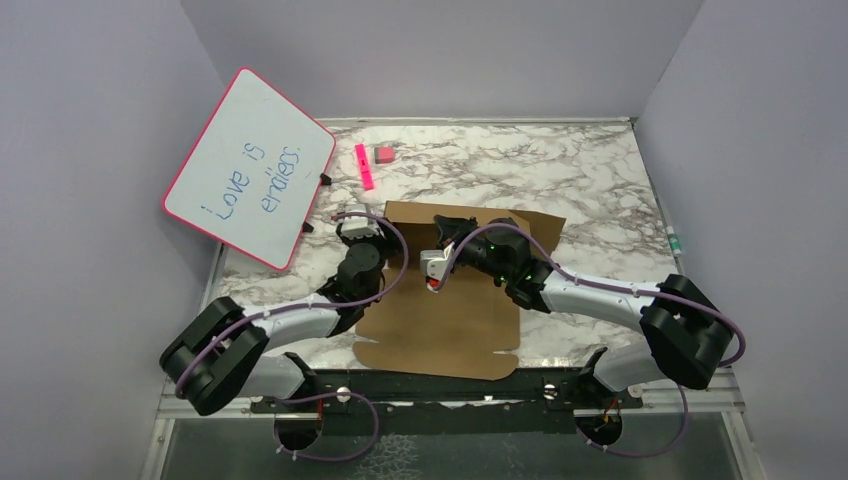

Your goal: Fold the paper box

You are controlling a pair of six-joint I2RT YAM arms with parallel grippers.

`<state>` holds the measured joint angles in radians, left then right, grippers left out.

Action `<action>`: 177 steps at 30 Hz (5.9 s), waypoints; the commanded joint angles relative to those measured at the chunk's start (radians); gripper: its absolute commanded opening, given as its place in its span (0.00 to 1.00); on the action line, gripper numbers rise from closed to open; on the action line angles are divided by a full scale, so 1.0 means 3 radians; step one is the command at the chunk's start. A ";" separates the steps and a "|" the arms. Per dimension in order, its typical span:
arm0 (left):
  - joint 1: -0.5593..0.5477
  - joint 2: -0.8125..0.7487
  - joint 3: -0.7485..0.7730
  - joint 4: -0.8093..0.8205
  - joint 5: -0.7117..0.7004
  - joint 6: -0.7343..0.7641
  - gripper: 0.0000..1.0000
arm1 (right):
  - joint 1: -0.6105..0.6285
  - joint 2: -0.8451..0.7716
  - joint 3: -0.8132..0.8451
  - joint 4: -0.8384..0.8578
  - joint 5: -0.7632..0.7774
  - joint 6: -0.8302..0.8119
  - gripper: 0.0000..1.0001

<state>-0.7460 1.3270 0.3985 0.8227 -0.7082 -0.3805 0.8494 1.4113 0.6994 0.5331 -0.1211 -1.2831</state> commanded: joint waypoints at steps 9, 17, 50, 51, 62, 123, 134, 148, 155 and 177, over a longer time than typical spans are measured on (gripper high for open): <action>0.0018 -0.1181 0.0030 -0.1763 0.0555 -0.0418 0.67 | 0.0010 -0.0112 0.0038 -0.0346 0.0037 0.0311 0.17; 0.0044 -0.1744 0.0538 -0.2966 0.0683 -0.0499 0.75 | 0.0012 -0.0477 0.0170 -0.0811 0.0070 0.0783 0.35; 0.1315 -0.0718 0.1195 -0.2609 0.2944 -0.0736 0.69 | -0.0213 -0.1111 0.0715 -0.2460 0.1799 0.5320 0.62; 0.1320 -0.0711 0.1180 -0.2594 0.2953 -0.0736 0.67 | -0.0248 -0.1124 0.0677 -0.2420 0.1776 0.5337 0.62; 0.1407 -0.0682 0.0966 -0.2389 0.3024 -0.0882 0.48 | -0.0541 -0.1139 0.0350 -0.2158 0.1427 0.5711 0.52; 0.1413 -0.1115 0.0610 -0.2866 0.2515 -0.0834 0.11 | -0.0738 -0.1017 0.0119 -0.1323 0.0824 0.6067 0.51; 0.1413 -0.1077 0.1488 -0.3541 0.2553 -0.0333 0.47 | -0.0845 -0.1355 0.0024 -0.1347 0.0974 0.5680 0.65; 0.0769 -0.1162 0.1702 -0.3557 0.2344 -0.0418 0.57 | -0.1699 -0.1439 -0.0215 -0.1050 0.0451 0.5090 0.76; 0.0062 -0.1043 0.1715 -0.3372 0.1832 -0.0435 0.58 | -0.2333 -0.1269 -0.0278 -0.0843 -0.0295 0.4939 0.83; -0.0884 -0.0425 0.1100 -0.2215 0.1338 -0.0155 0.62 | -0.2520 -0.0731 -0.0308 -0.0773 -0.1302 0.4211 0.57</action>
<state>-0.9928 1.1809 0.7692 0.0238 -0.2573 -0.4500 0.0975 1.1885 0.5961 0.2977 -0.4374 0.0368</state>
